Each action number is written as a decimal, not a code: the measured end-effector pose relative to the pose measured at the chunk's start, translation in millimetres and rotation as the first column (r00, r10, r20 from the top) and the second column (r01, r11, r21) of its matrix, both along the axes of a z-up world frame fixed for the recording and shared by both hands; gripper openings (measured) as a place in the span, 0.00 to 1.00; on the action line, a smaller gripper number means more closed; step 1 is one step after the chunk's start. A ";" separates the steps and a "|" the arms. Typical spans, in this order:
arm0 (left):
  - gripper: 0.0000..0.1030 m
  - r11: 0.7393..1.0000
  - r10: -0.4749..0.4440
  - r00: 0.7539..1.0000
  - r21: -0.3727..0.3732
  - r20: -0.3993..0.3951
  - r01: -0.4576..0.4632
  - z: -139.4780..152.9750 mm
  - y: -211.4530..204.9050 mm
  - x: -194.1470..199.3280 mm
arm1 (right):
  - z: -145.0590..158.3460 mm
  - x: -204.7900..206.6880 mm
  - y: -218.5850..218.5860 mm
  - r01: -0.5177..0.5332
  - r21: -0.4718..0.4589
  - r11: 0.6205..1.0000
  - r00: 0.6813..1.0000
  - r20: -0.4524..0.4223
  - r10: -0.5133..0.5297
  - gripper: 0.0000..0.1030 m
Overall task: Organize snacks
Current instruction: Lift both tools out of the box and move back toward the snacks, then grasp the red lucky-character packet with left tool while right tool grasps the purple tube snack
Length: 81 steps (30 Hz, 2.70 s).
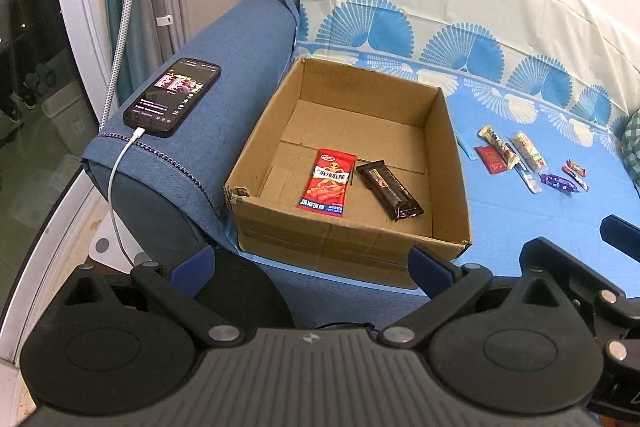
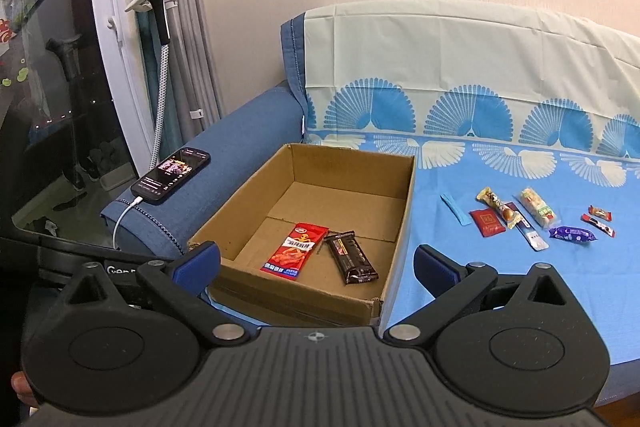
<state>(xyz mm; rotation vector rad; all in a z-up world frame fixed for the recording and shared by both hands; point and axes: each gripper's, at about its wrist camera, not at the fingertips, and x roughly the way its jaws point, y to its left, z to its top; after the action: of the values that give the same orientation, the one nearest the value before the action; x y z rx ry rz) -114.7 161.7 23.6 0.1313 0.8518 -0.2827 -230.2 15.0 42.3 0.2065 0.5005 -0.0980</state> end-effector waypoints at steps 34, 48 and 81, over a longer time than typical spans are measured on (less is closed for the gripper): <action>1.00 0.986 -0.157 0.968 0.023 -0.196 0.164 -16.5 -186.1 86.4 | -68.2 9.3 -190.3 0.353 0.106 0.930 0.935 -0.069 -0.347 0.99; 1.00 0.985 -0.093 0.893 0.092 -0.440 0.148 -187.4 -430.2 225.0 | -218.9 120.8 -367.1 0.382 0.074 0.921 0.893 -0.284 -0.348 0.99; 0.00 0.986 -0.114 0.833 0.042 -0.541 0.162 -229.9 -407.9 222.5 | -266.4 146.3 -374.5 0.327 0.051 0.944 0.893 -0.342 -0.291 0.27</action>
<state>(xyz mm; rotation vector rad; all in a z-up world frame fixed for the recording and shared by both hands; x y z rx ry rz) 107.8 -246.2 -206.2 0.1995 1.4213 -0.4298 -84.0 -359.5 -224.1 0.3791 0.8076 -0.4244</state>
